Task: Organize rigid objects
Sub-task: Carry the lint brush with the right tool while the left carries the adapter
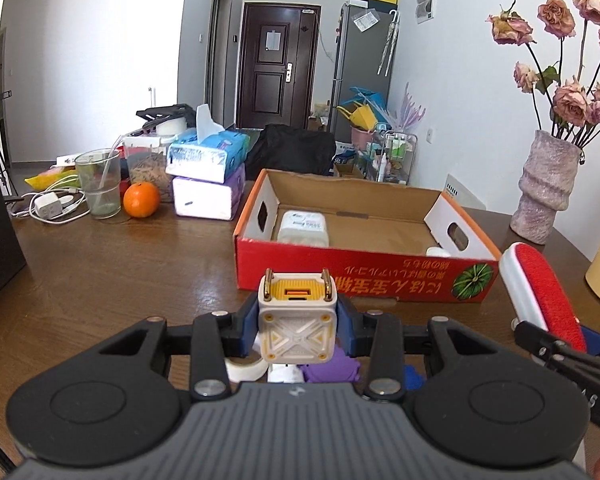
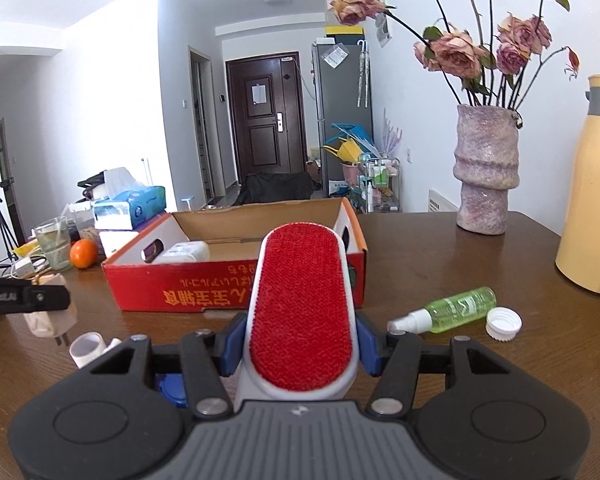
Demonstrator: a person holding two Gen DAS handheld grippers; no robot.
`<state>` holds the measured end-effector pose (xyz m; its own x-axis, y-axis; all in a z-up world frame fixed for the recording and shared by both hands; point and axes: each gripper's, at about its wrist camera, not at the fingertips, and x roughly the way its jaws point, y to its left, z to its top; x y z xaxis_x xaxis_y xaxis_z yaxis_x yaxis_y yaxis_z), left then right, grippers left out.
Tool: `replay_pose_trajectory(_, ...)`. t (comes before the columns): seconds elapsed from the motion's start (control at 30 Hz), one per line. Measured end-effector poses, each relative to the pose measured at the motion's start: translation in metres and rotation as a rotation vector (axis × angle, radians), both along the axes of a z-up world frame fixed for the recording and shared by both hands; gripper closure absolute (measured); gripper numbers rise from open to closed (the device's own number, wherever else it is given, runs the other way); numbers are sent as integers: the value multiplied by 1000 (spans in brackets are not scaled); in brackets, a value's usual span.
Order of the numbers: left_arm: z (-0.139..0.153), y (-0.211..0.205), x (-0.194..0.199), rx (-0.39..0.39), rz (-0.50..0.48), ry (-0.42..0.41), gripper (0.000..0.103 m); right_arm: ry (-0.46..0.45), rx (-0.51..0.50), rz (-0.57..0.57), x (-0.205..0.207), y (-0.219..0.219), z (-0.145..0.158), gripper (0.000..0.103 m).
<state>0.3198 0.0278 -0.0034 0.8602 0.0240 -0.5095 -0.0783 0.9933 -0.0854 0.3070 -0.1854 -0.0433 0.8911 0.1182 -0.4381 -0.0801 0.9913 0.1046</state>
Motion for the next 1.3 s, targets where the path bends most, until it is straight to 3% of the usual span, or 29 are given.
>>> replay_pose_trajectory(0.5,20,-11,48,-33,12,-25,63,-49,11,27,41,17,22,48)
replay_pose_trajectory(1.3,24,0,118,-64,54,-40,63,-44,51,54,111,35,23,48)
